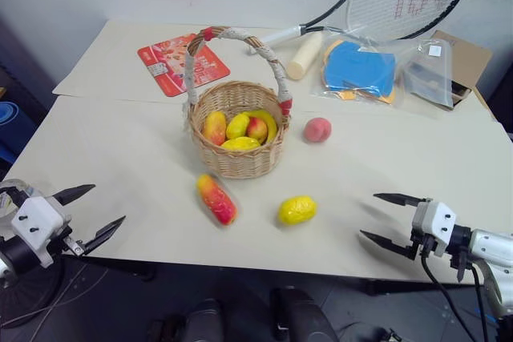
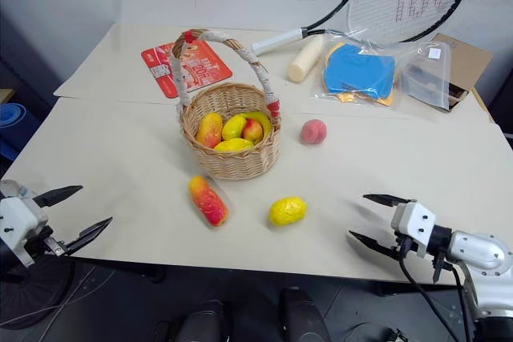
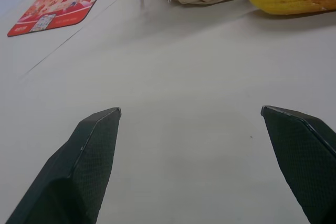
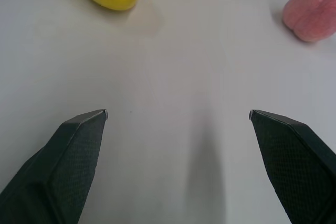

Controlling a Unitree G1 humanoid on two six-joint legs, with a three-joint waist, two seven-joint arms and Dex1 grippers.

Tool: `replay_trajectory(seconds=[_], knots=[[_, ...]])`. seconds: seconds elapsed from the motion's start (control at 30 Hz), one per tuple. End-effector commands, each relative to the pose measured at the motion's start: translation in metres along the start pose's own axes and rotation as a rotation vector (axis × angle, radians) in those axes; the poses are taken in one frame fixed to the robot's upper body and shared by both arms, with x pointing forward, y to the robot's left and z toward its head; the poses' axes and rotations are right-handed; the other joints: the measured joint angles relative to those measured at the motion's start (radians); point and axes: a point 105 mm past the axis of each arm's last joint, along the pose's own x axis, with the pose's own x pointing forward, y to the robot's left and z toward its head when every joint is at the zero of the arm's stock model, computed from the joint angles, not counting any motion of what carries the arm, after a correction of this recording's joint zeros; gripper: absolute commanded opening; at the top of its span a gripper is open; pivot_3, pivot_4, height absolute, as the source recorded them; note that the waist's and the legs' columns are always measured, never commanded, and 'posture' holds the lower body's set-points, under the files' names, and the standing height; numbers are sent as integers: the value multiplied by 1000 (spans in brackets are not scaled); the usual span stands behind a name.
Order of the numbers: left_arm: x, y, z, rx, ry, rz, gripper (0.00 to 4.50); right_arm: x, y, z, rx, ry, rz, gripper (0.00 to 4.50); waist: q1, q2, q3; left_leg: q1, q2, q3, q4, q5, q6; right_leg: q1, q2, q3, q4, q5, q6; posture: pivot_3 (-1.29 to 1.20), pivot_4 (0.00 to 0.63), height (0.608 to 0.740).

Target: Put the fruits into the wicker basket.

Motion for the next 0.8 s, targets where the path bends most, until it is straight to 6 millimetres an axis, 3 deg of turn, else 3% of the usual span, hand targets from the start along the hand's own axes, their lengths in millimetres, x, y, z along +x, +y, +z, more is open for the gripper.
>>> replay_trajectory(seconds=[0.03,0.1,0.17,0.27,0.5,0.67,0.8], knots=[[3,8,11,52,-18,2,4500,-8,0,5,-1,-11,29,4480,4,0,0,0,0,0,0,0,0,0,0,0,0,0,0,0,150,740],[3,2,5,-17,62,-84,4500,-3,-4,10,56,-31,0,4480,6,0,0,0,0,0,1,0,0,0,0,0,0,0,0,0,150,740],[2,-10,2,-7,115,-224,4500,8,-9,30,60,-130,-24,4480,1,0,0,0,0,0,0,0,0,0,0,1,1,0,0,0,150,740],[12,-23,22,47,89,-402,4500,15,6,65,38,-316,64,4480,0,1,0,1,1,0,0,0,0,0,1,0,1,0,-1,0,150,740],[77,-59,72,260,-34,-739,4500,28,29,115,46,-467,255,4480,28,1,1,-1,0,0,2,0,0,1,0,0,1,1,1,0,150,740],[124,-79,90,363,-92,-843,4500,38,23,128,4,-499,224,4480,28,1,1,-3,-2,1,7,-2,0,0,12,2,0,2,3,0,150,740],[145,-94,75,415,-46,-924,4500,42,27,126,7,-490,208,4480,19,1,1,-3,0,1,8,-2,-1,-1,14,4,1,1,2,0,150,740]])
